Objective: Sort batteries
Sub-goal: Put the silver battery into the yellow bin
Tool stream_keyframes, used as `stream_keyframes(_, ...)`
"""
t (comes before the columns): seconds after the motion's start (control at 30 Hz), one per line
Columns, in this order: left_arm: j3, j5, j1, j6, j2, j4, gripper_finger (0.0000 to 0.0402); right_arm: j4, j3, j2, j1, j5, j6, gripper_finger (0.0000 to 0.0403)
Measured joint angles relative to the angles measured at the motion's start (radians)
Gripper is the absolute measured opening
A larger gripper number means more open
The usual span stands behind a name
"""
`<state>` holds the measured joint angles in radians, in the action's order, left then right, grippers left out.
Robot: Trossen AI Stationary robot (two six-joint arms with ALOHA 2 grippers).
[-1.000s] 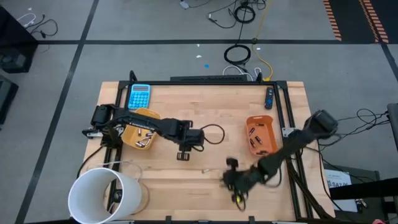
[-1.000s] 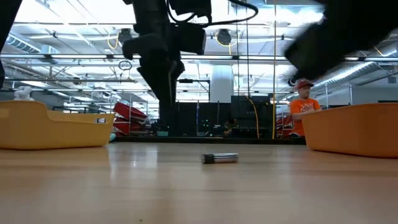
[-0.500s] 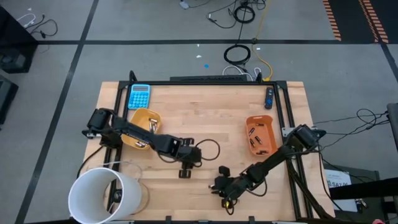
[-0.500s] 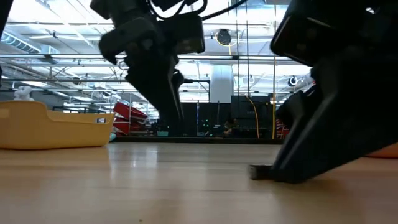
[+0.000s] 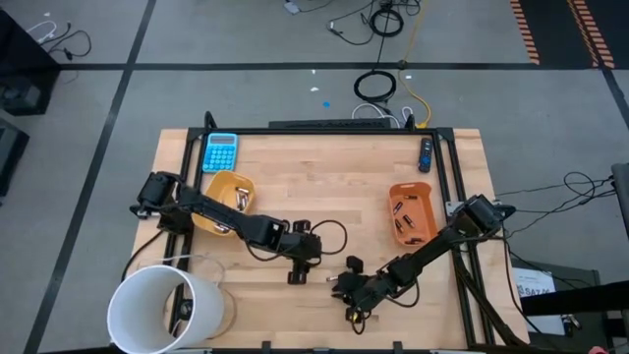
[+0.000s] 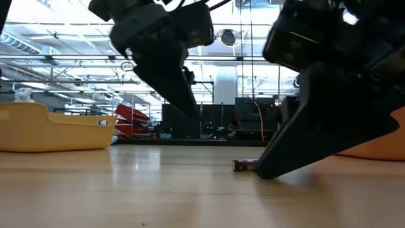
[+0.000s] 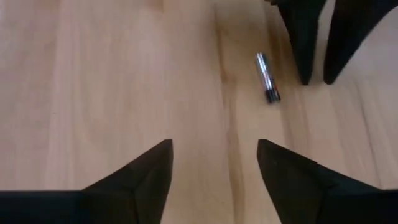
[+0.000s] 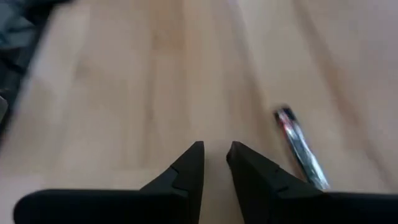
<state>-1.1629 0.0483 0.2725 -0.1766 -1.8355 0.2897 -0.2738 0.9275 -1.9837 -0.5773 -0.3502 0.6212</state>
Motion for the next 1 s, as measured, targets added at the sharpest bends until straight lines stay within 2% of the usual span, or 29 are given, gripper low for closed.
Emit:
stream_keyframes(0.23,0.0,-0.003,-0.017,-0.001,0.0,-0.099,0.0258,0.299,-0.003,0.151,-0.069,-0.179,0.101,0.0074)
stream_keyframes(0.37,0.0,-0.014,-0.017,-0.023,-0.015,-0.151,0.0258,0.351,-0.003,0.172,-0.1,-0.242,0.145,0.0074)
stream_keyframes(0.87,-0.017,-0.002,-0.015,-0.033,-0.144,-0.28,0.0258,0.319,-0.002,0.139,-0.105,-0.252,0.195,0.0074)
stream_keyframes(1.0,-0.043,0.035,-0.013,-0.01,-0.192,-0.286,0.0258,0.309,-0.002,0.139,-0.105,-0.254,0.205,0.0075)
